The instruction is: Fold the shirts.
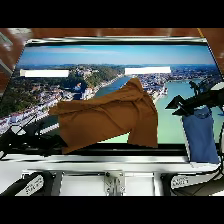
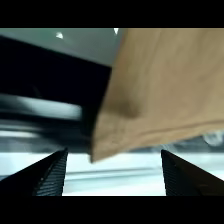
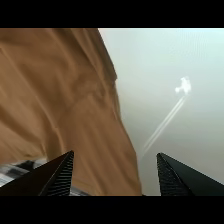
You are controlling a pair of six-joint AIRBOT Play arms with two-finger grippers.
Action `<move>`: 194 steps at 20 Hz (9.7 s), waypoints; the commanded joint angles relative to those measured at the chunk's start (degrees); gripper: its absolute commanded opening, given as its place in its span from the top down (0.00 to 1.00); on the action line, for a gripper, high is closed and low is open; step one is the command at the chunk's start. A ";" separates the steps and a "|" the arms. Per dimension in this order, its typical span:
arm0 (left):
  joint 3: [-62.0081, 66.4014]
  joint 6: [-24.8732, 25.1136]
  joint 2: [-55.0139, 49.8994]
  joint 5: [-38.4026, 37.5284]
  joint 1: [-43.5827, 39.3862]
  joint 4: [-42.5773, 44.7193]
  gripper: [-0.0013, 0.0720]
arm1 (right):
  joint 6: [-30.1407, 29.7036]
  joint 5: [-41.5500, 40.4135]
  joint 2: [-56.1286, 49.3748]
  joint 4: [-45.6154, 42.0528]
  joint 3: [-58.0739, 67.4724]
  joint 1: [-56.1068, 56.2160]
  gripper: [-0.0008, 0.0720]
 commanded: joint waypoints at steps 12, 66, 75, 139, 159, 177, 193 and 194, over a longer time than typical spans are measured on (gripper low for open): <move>-1.14 6.80 -3.08 10.32 -0.02 -10.80 0.92 | 2.54 -13.66 -9.55 1.49 -0.42 10.56 0.12; 50.62 -0.13 -30.82 22.73 -9.18 4.20 0.92 | 12.70 -58.71 1.84 -14.58 -2.36 24.04 0.88; 48.02 5.68 -28.44 -10.08 -7.98 4.96 0.93 | 14.27 -16.98 8.24 -24.55 -5.25 17.18 0.88; 43.78 6.67 -25.57 1.38 -2.43 -8.24 0.92 | 9.79 -27.80 3.48 5.35 -1.66 11.63 0.88; 44.41 6.69 -25.92 -9.31 -6.73 -10.82 0.33 | 0.85 -24.37 -4.48 -0.63 -1.66 6.69 0.06; 44.41 12.07 -29.73 13.53 -30.08 -26.91 0.92 | 2.64 -11.67 15.21 1.05 -1.66 11.63 0.88; 64.24 11.61 -52.85 20.00 -54.60 -46.36 0.93 | 14.32 1.22 36.72 3.93 -1.66 11.69 0.88; 64.43 11.85 -52.46 19.76 -54.18 -46.36 0.93 | 14.43 1.07 36.92 4.31 -1.66 11.69 0.88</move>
